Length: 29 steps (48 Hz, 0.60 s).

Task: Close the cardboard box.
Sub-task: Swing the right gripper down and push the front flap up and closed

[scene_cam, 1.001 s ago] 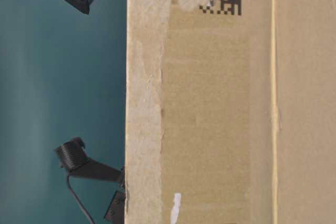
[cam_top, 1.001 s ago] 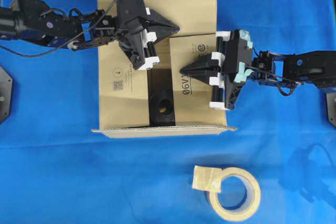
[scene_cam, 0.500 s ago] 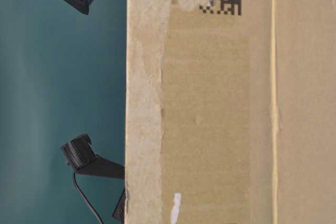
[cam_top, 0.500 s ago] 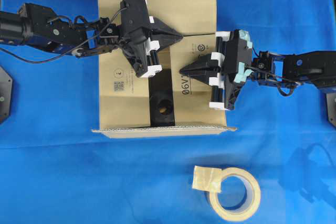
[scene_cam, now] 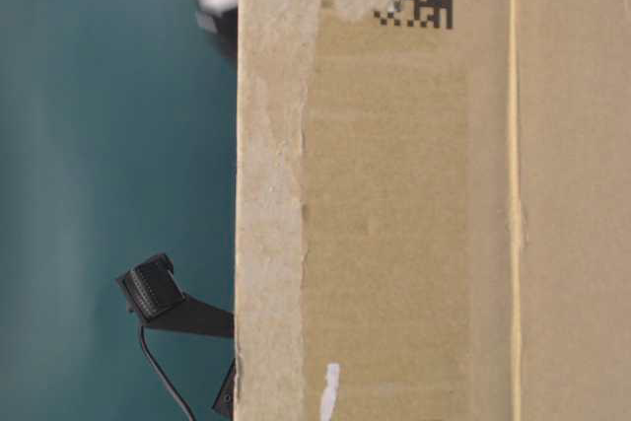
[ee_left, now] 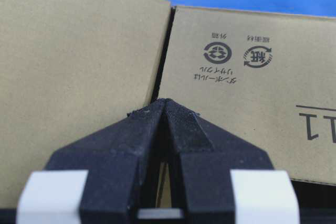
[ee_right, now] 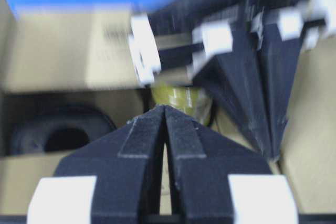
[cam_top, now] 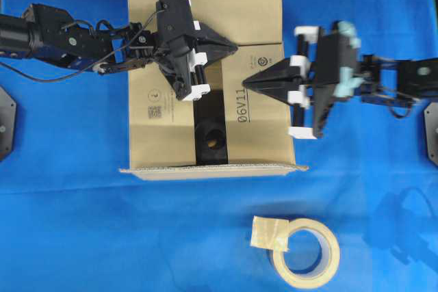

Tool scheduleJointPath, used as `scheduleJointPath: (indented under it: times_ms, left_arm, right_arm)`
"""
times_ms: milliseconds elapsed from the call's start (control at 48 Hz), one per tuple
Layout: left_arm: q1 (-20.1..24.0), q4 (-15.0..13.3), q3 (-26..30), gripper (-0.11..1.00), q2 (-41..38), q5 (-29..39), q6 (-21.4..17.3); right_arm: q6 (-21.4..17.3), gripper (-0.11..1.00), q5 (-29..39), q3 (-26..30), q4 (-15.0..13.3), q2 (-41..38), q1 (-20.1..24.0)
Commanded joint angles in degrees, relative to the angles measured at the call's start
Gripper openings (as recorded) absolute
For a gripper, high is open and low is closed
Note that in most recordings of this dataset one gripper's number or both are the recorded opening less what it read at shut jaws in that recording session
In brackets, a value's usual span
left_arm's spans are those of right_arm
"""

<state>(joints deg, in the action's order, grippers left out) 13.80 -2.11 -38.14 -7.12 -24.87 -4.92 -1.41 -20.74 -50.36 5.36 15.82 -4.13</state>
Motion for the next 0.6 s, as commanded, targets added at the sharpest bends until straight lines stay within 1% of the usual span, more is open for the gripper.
scheduleJointPath:
  times_ms: [0, 42, 146, 271, 334, 459, 584]
  left_arm:
    - [0.26, -0.09, 0.26, 0.00, 0.70, -0.35, -0.09]
    - [0.26, -0.09, 0.18, 0.00, 0.70, -0.35, -0.09]
    - [0.35, -0.09, 0.00, 0.00, 0.70, -0.35, -0.09]
    - [0.53, -0.09, -0.09, 0.00, 0.70, -0.35, -0.09]
    - [0.70, 0.00, 0.00, 0.00, 0.70, -0.35, -0.09]
    - [0.70, -0.09, -0.09, 0.00, 0.70, -0.35, -0.09]
    - [0.70, 0.00, 0.00, 0.00, 0.70, -0.35, -0.09]
  right_arm:
    - [0.09, 0.00, 0.09, -0.09, -0.09, 4.48, 1.49]
    - [0.09, 0.00, 0.09, -0.62, -0.26, 6.06, 2.55]
    - [0.26, 0.00, -0.18, -1.93, -0.97, 10.20, 6.77]
    - [0.26, 0.00, -1.93, -3.60, -2.02, 13.62, 12.83]
    - [0.35, 0.00, -2.55, -4.13, -2.64, 14.68, 16.61]
    - [0.53, 0.00, -1.58, -4.66, -3.78, 14.24, 21.88]
    - [0.35, 0.00, 0.53, -6.15, -3.96, 12.04, 24.35]
